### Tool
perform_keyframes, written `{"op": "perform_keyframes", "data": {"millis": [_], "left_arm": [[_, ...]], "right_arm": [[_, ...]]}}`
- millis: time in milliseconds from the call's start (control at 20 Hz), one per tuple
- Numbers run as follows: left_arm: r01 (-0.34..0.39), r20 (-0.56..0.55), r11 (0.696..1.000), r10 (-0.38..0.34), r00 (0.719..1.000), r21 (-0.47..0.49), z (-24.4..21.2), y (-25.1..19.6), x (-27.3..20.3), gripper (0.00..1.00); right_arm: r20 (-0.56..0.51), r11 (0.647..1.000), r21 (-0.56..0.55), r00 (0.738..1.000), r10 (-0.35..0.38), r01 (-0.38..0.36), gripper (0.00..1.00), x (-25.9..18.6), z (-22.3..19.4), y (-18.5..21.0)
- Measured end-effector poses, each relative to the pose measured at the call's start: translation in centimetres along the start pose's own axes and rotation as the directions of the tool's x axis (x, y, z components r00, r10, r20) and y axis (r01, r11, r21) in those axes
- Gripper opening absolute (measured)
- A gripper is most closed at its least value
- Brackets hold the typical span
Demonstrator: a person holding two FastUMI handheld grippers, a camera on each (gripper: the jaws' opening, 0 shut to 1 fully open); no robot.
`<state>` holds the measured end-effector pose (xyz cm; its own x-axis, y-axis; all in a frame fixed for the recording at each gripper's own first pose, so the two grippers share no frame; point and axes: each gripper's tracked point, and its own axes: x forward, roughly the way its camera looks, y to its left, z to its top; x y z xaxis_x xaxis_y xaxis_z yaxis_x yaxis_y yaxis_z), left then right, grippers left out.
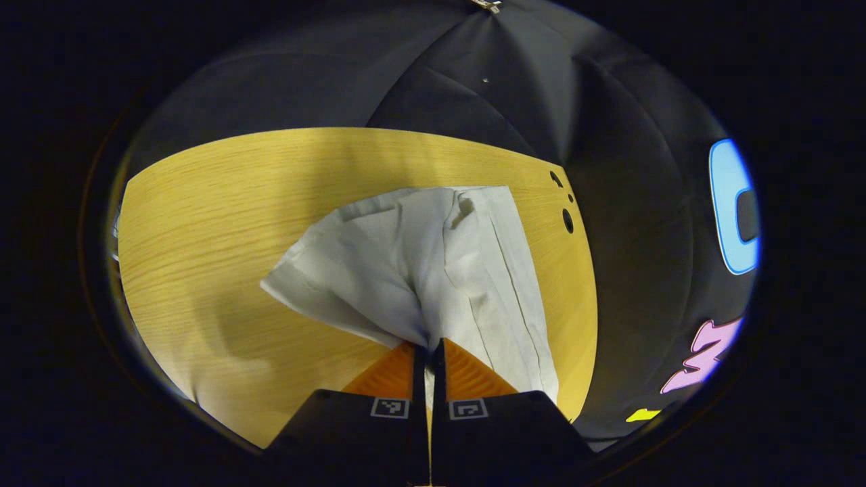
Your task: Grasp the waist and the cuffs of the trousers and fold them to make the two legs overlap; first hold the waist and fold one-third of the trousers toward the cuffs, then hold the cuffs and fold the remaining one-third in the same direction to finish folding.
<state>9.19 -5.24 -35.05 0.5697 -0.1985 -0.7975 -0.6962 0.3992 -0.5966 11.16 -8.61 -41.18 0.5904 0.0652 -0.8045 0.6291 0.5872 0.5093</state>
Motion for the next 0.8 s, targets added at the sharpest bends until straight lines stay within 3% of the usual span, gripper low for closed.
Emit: {"op": "perform_keyframes", "data": {"millis": [200,500,650,800], "left_arm": [[0.006,-0.02,1.0,-0.005,1.0,0.031,0.3,0.0,-0.2,0.07],[0.015,-0.047,0.997,-0.011,0.999,0.081,0.5,-0.1,-0.2,0.07],[0.023,-0.063,0.996,-0.018,0.998,0.089,0.4,-0.1,-0.3,0.07],[0.026,-0.074,0.994,-0.019,0.997,0.104,0.4,-0.1,-0.3,0.07]], "right_arm": [[0.047,0.996,-0.086,0.998,0.034,-0.03,0.05,-0.7,1.0,1.4],[0.122,0.958,-0.191,0.964,0.237,-0.212,0.05,-5.8,1.2,7.7],[0.119,0.918,-0.269,0.936,0.332,-0.291,0.05,-8.4,-0.5,11.1],[0.076,0.845,-0.41,0.911,0.406,-0.342,0.05,-9.3,-4.4,15.8]]}}
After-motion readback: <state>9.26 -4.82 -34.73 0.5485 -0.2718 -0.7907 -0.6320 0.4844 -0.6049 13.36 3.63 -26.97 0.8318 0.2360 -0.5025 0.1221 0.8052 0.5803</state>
